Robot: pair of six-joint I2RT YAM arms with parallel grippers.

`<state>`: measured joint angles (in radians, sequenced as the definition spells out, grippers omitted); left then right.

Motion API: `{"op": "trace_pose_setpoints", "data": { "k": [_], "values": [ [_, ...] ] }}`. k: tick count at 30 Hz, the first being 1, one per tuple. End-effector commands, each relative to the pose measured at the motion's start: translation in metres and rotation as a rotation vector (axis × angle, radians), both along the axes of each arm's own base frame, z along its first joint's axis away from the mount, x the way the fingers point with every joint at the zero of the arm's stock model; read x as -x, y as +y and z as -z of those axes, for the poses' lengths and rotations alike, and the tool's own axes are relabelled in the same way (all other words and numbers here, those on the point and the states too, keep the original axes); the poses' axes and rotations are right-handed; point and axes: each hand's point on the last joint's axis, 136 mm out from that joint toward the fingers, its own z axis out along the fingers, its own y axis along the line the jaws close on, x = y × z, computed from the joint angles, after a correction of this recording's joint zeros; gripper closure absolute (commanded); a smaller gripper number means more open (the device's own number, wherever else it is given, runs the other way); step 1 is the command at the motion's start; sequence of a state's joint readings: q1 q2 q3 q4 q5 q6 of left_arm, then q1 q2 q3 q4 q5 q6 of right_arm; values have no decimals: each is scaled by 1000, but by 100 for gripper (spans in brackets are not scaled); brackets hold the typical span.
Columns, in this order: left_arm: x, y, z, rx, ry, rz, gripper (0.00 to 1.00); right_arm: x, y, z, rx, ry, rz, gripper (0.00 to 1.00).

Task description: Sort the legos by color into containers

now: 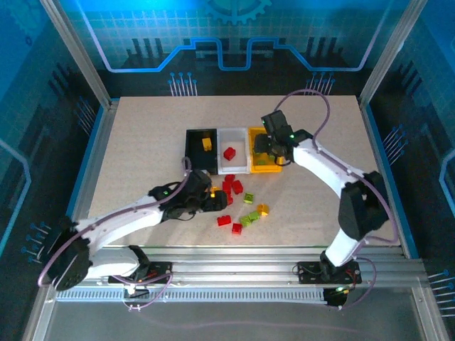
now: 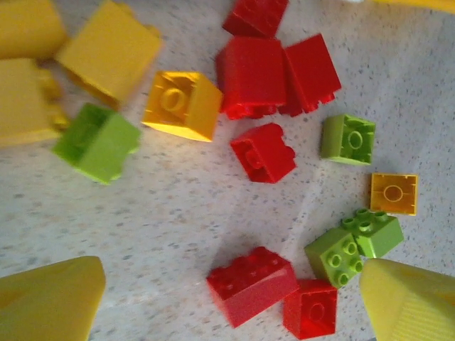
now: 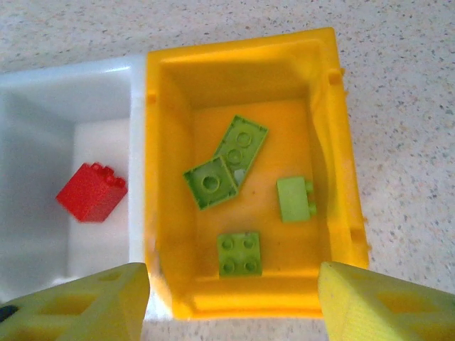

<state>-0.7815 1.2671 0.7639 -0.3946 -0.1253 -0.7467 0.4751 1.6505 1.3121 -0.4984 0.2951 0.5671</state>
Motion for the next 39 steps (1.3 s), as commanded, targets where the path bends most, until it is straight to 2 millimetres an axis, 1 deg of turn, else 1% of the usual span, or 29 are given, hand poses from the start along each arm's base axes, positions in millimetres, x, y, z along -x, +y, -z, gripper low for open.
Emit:
{"op": "trace_pose_setpoints", "data": {
  "k": [1,5,8,11,17,20,23,24,27,29,35,39],
  "values": [
    [-7,-28,3,-17,1,68,12,17,3,0,-29,-15,-7,35],
    [-19,-43,19,-32,19,41,23,34,-6,1,-35,-24,-4,35],
    [-27,-47,31,-66,30,21,29,42,-15,0,-27,-35,7,35],
    [-34,-46,42,-124,40,-3,36,46,-21,1,-31,-38,10,35],
    [-41,-47,57,-168,57,-30,38,46,-28,-1,-51,-42,13,35],
    [-45,-41,63,-219,55,-49,41,46,-30,-4,-62,-50,12,35],
    [-48,-39,68,-239,50,-52,45,46,-31,-5,-66,-56,9,34],
    [-48,-39,69,-238,50,-49,47,46,-32,-6,-66,-57,9,34],
    [-47,-41,73,-236,58,-44,60,45,-35,-5,-68,-54,13,35],
    [-46,-41,74,-232,64,-44,66,46,-36,-5,-70,-55,16,34],
    [-37,-37,71,-213,65,-43,77,47,-36,-3,-78,-52,18,34],
    [-23,-37,66,-207,71,-23,78,48,-37,-1,-81,-48,22,34]
  ]
}}
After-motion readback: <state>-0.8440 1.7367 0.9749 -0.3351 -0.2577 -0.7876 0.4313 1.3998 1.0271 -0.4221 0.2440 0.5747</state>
